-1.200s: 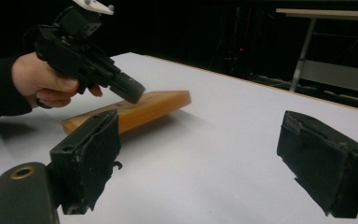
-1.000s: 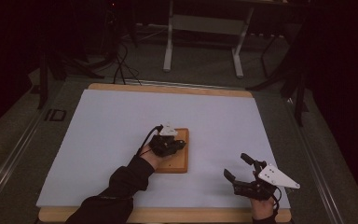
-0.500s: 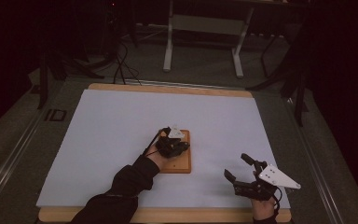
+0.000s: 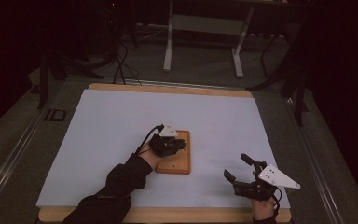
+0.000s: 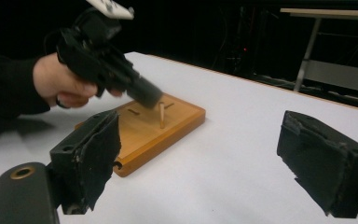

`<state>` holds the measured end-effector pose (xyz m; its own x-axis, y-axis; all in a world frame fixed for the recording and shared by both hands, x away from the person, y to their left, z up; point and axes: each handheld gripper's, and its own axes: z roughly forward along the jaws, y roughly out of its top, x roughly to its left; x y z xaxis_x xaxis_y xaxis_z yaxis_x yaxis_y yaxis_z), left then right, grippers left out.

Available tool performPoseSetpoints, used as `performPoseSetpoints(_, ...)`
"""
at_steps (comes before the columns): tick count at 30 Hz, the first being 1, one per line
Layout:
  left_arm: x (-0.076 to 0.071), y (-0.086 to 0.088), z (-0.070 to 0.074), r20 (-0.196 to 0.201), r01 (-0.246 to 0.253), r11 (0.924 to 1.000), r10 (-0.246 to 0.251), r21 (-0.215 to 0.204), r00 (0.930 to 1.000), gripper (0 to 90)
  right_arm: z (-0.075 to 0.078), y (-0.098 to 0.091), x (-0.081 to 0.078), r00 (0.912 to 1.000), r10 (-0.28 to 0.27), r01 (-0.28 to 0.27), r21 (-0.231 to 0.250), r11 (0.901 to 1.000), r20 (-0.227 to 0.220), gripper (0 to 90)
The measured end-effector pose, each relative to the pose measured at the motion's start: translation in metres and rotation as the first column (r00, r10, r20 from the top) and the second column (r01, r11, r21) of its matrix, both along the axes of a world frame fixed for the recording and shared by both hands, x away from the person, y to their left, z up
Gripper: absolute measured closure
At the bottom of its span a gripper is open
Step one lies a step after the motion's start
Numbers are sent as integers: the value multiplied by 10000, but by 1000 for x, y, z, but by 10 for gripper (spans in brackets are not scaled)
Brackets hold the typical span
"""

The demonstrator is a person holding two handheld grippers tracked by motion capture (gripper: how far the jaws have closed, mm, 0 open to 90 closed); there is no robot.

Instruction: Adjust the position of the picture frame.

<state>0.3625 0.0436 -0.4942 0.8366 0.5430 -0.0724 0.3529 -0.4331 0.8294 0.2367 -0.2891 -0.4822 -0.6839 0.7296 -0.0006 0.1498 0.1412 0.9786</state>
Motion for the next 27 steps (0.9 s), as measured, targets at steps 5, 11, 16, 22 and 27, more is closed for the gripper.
performPoseSetpoints(5,10,12,10,33,-248,9995,248,213,9997,899,0,2,0,10000,27,-27,-92,10000,5,131)
performPoseSetpoints(11,28,24,1,4,-703,9963,704,493,9975,900,-1,1,0,10000,30,-30,-56,10000,-65,131)
performPoseSetpoints(16,47,36,-7,95,-1142,9919,1138,561,9935,900,-1,2,1,9999,70,-71,-68,10000,-91,131)
performPoseSetpoints(22,60,34,-5,43,-527,9983,526,241,9986,900,-2,4,2,9998,129,-130,-76,9999,-172,131)
performPoseSetpoints(27,67,6,-1,-79,63,9982,-59,596,10000,900,-3,5,1,9997,171,-174,-137,9998,-172,131)
